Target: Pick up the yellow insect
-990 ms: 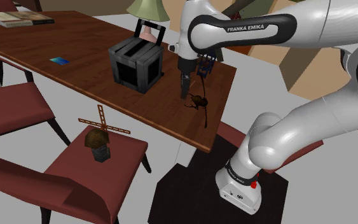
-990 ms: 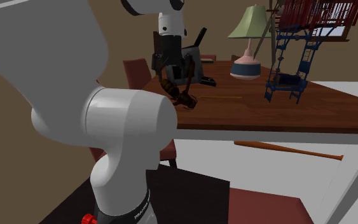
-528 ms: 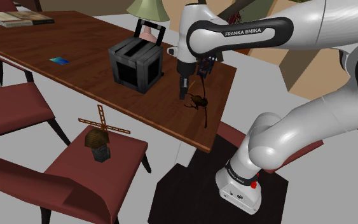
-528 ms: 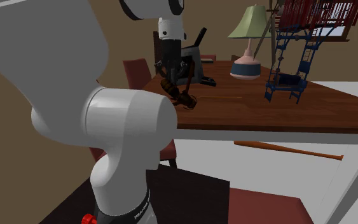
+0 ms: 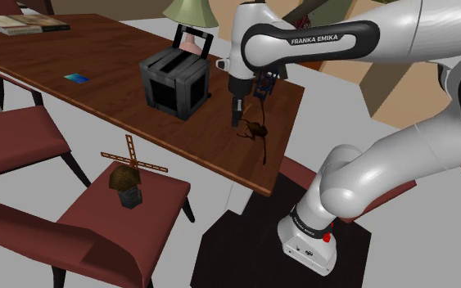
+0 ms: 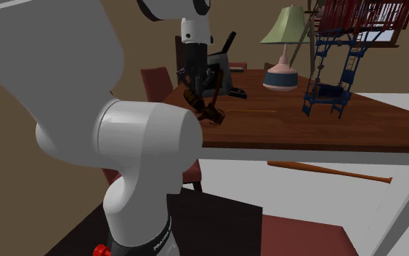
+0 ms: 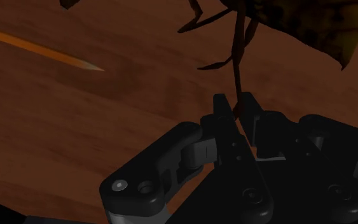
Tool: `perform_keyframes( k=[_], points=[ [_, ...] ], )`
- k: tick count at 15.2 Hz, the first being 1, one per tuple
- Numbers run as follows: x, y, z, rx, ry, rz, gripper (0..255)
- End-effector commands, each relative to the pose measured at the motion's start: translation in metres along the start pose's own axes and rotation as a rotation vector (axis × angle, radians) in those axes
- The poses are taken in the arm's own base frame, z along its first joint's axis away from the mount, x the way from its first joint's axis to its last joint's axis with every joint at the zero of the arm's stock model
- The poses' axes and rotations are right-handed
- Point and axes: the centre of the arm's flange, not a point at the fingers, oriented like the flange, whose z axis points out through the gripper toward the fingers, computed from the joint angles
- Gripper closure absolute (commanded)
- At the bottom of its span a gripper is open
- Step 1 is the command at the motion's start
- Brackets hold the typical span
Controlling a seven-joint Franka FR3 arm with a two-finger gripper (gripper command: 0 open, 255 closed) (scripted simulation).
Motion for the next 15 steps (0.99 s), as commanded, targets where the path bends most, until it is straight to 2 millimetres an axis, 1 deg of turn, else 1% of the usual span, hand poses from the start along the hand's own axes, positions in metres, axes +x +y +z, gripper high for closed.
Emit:
perform_keyframes(
  k=[1, 13, 15],
  points=[
    [-0.001, 0.0, -0.01, 0.0, 0.0, 0.0, 255],
    [-0.007, -0.002, -0.073, 0.0, 0.0, 0.0, 255],
    [-0.007, -0.002, -0.074, 0.0, 0.0, 0.0, 255]
  ],
)
